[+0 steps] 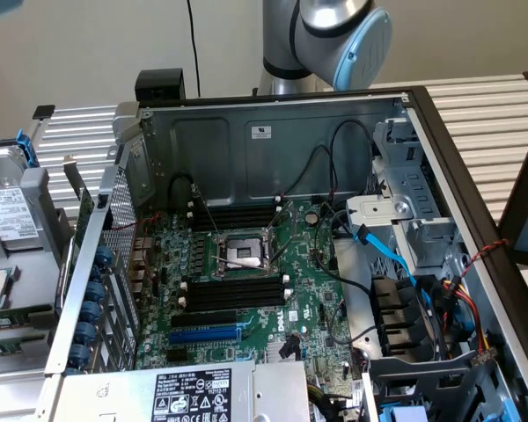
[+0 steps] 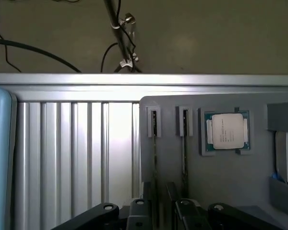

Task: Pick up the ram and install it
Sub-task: 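Pick up the ram and move it above insertion slot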

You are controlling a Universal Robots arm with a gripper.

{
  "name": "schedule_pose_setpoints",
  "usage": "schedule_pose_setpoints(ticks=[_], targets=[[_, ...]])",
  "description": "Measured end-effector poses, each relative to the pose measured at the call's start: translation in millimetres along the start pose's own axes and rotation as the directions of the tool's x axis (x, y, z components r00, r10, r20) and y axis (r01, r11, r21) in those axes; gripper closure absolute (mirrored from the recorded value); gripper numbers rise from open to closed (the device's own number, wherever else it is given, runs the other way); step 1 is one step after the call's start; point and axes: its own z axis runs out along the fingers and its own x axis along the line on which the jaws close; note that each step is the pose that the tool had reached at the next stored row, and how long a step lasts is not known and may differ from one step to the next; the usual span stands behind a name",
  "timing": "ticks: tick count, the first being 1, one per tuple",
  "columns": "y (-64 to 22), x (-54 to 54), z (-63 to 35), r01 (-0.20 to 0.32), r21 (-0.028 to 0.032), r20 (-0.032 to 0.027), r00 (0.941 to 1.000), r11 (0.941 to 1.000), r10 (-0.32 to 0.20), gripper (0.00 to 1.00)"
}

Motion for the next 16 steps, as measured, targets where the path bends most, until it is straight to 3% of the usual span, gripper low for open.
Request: schedule_pose_setpoints(ticks=[16], targets=[[-0.5,1.1,29.1,0.002,0.0,0.0,1.0,1.0,-0.002,0.74]])
